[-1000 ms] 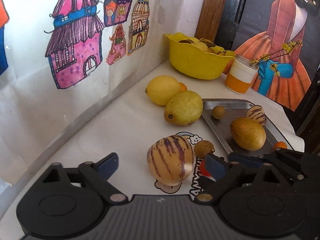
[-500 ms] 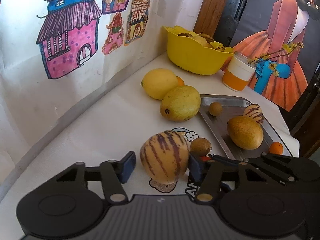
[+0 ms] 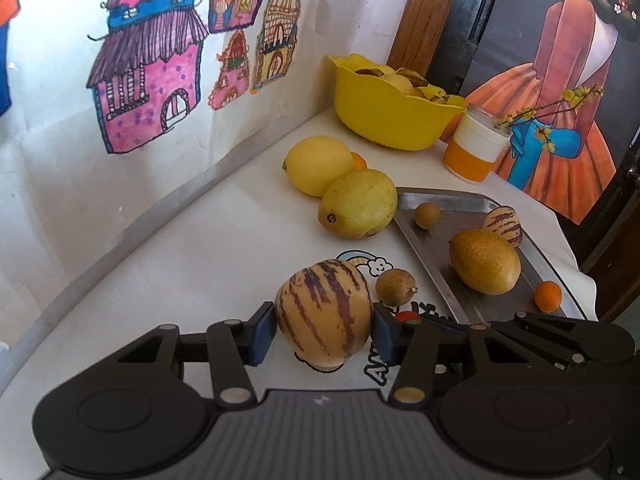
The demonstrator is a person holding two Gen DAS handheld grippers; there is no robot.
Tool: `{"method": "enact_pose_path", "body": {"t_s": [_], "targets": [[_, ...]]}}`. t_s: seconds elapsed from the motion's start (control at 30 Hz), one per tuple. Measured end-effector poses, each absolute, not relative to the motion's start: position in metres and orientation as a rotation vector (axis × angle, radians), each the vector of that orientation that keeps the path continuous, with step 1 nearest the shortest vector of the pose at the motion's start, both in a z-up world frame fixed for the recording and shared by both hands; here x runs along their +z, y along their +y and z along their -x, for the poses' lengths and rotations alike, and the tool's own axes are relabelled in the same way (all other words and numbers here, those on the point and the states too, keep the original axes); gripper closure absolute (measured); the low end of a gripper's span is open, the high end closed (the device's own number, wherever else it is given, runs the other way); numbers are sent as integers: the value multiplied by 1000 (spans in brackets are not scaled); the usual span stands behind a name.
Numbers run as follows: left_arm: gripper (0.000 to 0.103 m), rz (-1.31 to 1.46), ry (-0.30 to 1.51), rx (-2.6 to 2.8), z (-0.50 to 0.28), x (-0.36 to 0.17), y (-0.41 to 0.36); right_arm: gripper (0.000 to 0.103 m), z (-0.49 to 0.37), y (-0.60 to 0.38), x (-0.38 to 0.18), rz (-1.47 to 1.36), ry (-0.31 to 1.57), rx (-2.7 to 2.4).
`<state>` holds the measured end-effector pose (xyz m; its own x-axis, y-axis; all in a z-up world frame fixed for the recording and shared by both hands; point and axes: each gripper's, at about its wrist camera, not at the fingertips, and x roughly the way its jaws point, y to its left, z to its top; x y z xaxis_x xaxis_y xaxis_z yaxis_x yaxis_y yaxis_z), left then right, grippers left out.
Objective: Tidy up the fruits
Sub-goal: 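Grasp the red cherry tomato with the right tool while the left tool grasps the second pepino, then carry the tomato and pepino over the metal tray with both tools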
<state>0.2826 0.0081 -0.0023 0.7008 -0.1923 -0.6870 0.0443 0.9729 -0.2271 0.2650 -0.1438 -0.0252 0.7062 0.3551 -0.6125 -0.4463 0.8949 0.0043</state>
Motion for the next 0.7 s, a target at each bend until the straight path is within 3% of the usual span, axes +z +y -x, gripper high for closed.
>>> {"method": "enact_pose_path", "body": {"t_s": [0.7], "targets": [[48,185,748,-233,-274,27,-65,79,-219,-252,0,33,573,194]]}}
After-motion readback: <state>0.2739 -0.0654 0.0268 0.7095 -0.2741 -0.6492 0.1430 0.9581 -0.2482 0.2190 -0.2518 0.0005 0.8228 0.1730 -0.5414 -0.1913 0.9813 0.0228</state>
